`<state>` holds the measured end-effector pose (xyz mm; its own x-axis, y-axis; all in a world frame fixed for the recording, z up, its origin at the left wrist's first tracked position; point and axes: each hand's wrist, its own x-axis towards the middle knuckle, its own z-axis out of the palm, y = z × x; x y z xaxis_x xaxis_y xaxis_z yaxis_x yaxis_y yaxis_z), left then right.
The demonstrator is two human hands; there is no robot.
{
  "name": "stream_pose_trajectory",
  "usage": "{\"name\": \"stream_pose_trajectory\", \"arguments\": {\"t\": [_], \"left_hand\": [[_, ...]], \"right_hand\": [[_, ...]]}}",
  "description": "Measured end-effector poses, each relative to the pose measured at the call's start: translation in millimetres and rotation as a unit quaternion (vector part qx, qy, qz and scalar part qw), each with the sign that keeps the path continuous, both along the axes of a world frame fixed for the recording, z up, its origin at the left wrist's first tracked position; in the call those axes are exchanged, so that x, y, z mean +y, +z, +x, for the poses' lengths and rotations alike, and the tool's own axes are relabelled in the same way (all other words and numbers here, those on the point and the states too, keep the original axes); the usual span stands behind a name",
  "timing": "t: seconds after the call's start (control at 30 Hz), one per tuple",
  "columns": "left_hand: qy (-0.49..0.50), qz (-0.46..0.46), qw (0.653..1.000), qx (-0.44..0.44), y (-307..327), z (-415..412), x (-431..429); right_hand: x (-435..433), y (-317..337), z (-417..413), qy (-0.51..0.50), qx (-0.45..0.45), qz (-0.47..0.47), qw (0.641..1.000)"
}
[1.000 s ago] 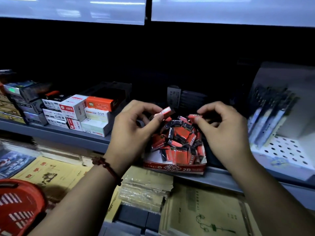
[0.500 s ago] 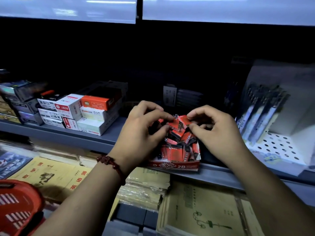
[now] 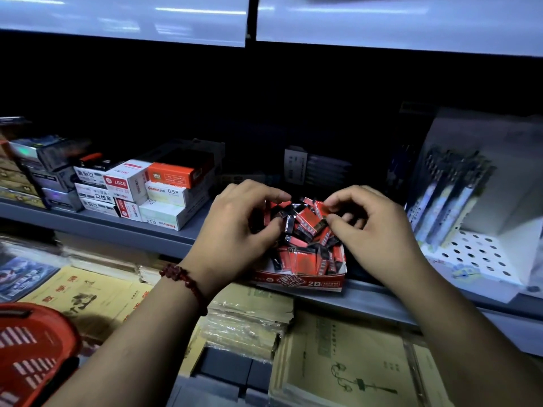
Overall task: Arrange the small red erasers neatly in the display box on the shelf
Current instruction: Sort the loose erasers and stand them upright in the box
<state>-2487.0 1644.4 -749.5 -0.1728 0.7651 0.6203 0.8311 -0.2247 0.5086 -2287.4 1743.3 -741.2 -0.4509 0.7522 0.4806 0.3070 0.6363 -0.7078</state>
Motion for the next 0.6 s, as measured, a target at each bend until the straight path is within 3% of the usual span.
{"name": "stream_pose_trajectory", "arguments": {"t": [0.13,0.27,0.37,0.47,0.6], "left_hand": [[-0.029,-0.016,0.999,-0.023,4,-9,-11],[-0.049,-0.107,0.993,-0.029,5,-16,-22],[-0.02,-0.175,0.984,-0.022,-1,-24,-22],[-0.019,-0.187,0.982,-0.036,-4,-28,-23],[-0.026,-0.199,0.978,-0.053,-4,-30,-23]], "right_hand": [[-16,15,-1,0.084,-0.031,0.05,0.995],[-33,22,-9,0.144,-0.111,0.104,0.978],[-38,22,-17,0.139,-0.195,0.137,0.961],[-44,21,-27,0.13,-0.297,0.134,0.937],[-48,18,-40,0.109,-0.349,0.147,0.919]]}}
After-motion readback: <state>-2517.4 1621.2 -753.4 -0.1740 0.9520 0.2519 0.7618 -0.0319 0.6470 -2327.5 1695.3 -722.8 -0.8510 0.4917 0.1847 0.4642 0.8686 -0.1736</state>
